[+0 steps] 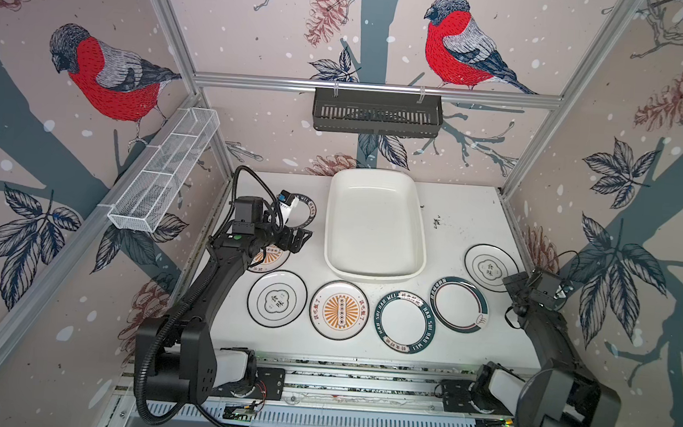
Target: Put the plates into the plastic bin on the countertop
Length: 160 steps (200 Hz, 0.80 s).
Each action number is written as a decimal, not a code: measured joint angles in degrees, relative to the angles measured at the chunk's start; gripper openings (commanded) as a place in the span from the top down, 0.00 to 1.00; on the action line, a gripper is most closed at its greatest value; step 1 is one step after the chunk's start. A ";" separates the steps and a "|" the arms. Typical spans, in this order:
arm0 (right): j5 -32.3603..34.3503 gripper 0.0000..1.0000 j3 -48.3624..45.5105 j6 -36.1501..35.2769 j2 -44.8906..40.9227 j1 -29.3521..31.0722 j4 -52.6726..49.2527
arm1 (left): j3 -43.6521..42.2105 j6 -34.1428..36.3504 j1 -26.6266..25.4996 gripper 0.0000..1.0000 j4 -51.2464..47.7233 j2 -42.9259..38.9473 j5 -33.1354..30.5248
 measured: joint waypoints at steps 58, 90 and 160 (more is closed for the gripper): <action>-10.91 0.26 -2.05 -1.70 4.90 -4.72 4.79 | -0.35 -0.35 -0.26 0.02 -0.39 -0.90 0.79; -15.58 0.32 -2.14 -2.49 7.30 -5.79 6.51 | -0.59 -0.33 -0.46 0.02 -0.57 -1.07 1.25; -23.30 0.44 -2.19 -4.72 14.12 -8.68 12.35 | -0.26 0.15 -0.94 0.02 -0.59 -0.83 1.79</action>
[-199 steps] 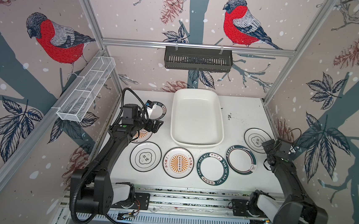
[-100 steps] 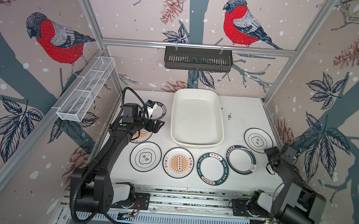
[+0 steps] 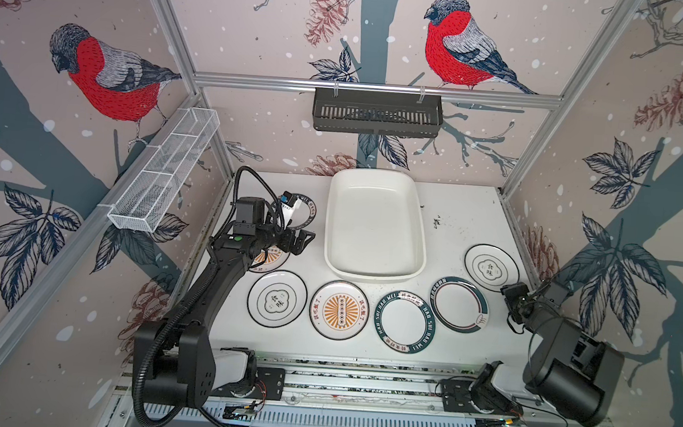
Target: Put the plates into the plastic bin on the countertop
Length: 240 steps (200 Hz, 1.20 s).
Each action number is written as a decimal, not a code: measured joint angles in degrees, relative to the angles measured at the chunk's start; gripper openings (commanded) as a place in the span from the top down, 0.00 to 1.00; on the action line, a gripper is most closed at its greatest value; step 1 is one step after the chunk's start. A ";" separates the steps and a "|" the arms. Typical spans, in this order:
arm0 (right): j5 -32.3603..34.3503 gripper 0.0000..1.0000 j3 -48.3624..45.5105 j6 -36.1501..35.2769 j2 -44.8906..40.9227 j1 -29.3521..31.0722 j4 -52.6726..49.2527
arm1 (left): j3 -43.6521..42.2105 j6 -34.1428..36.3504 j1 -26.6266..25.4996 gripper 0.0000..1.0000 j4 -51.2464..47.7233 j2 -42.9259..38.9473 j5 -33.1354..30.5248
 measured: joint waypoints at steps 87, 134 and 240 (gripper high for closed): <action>-6.99 0.51 1.57 -2.23 6.29 -2.38 5.77 | -0.11 -0.02 -0.22 0.02 0.09 -0.55 1.57; -9.94 0.58 1.92 -3.15 8.04 -2.67 6.62 | -0.85 -0.13 -0.26 0.02 0.92 -0.68 2.32; -15.82 0.74 2.21 -1.33 12.41 -2.67 11.06 | -1.64 -2.08 -0.28 0.02 4.72 0.20 5.46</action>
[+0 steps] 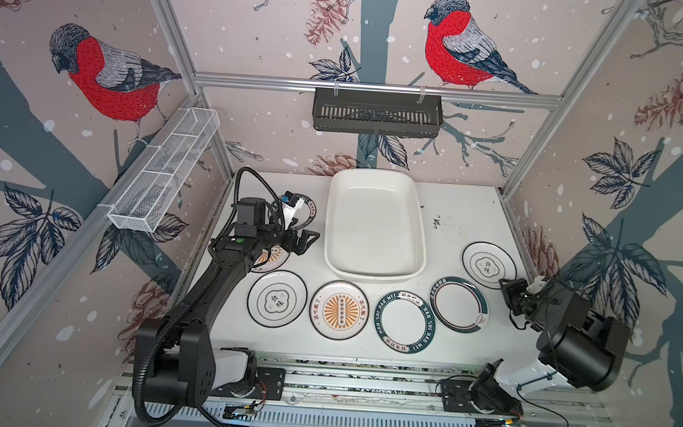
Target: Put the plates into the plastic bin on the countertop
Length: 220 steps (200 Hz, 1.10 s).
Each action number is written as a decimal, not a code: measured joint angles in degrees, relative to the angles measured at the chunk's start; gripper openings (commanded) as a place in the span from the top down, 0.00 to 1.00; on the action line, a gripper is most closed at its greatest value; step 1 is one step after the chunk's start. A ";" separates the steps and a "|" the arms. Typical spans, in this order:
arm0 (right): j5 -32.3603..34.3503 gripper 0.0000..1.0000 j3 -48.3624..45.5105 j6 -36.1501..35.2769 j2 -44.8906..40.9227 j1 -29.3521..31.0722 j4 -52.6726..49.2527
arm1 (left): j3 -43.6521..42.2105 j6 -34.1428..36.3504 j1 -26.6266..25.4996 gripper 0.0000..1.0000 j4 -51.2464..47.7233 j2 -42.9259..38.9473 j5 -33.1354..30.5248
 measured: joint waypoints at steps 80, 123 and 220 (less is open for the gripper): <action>-2.34 0.86 -0.96 1.70 1.09 0.00 1.86 | 0.24 -0.94 0.00 0.02 0.02 -0.02 1.07; -4.59 0.92 -1.64 3.19 1.07 0.00 2.43 | 0.68 -0.98 -0.02 0.02 0.00 -0.20 1.07; -5.99 0.99 -2.14 6.34 -1.27 0.02 2.56 | 1.70 -0.96 -0.02 0.02 -0.04 -1.38 0.76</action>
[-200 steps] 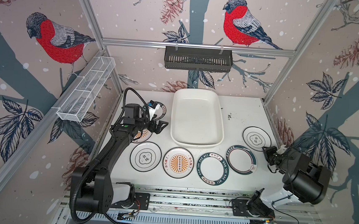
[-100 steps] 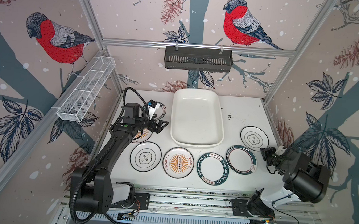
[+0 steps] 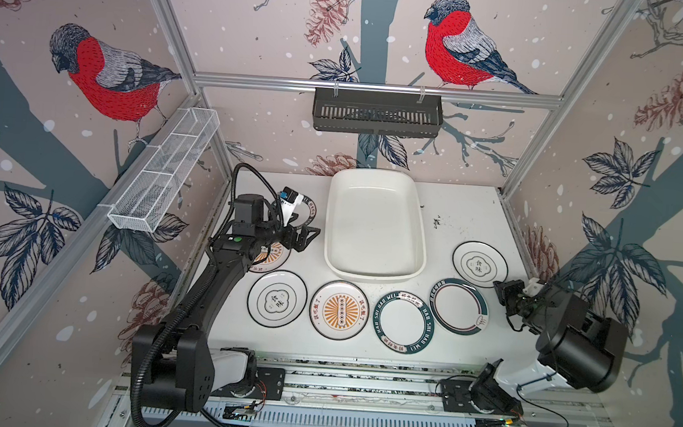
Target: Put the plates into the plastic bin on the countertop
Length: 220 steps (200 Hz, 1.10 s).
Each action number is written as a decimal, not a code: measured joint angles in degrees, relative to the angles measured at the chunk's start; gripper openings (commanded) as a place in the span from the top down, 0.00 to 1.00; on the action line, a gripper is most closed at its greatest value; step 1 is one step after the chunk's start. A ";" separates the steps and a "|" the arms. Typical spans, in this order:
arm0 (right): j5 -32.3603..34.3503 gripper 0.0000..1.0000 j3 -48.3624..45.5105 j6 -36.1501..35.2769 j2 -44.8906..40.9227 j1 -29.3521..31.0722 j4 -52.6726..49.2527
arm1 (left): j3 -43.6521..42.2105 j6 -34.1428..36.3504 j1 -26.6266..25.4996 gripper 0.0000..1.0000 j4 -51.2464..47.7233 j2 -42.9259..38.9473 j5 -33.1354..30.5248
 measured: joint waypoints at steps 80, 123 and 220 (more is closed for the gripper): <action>0.22 1.00 0.55 5.57 -0.70 -0.02 2.08 | 0.74 -0.04 0.00 0.02 -0.04 -0.33 -0.35; 0.02 1.00 1.11 7.28 -3.26 -0.02 3.30 | 1.57 -0.20 0.00 0.02 -0.22 -0.26 -0.59; 0.00 1.00 5.99 8.35 -8.63 5.22 0.55 | 2.03 -0.61 0.00 0.02 -0.87 0.02 -1.73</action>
